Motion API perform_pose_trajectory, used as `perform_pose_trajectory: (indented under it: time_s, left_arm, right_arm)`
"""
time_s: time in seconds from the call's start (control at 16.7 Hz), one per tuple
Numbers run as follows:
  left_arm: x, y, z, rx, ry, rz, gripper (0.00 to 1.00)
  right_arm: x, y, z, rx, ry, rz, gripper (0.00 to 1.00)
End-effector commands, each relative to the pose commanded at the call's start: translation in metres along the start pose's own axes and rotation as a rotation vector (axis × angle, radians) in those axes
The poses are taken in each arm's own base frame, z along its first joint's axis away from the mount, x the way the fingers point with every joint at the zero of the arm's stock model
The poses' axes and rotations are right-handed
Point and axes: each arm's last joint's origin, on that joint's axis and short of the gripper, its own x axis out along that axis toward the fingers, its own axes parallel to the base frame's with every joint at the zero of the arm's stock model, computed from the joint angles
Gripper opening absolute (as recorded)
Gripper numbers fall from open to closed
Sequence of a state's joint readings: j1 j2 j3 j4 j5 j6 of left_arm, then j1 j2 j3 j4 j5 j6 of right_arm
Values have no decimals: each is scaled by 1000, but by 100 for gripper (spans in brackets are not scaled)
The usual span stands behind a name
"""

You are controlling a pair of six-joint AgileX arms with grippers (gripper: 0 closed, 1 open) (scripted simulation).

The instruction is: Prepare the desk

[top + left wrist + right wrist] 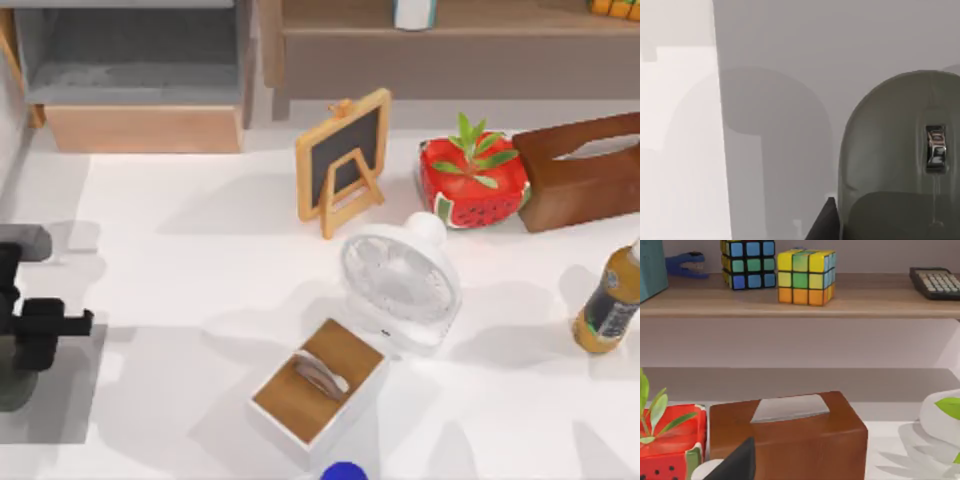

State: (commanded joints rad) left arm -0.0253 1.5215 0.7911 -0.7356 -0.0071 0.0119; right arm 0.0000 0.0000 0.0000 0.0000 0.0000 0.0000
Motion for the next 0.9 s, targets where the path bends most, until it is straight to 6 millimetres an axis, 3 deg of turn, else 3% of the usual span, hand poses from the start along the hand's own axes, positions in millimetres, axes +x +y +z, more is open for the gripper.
perform_pose_trajectory:
  time_s: [0.42,0.9]
  left_arm:
    - [-1,1,1,0,-11,4,0]
    - [-27,7,36,-36,-273,91,0]
  right_arm:
    - [0,0,0,0,0,0,100]
    - [0,0,0,0,0,0,100]
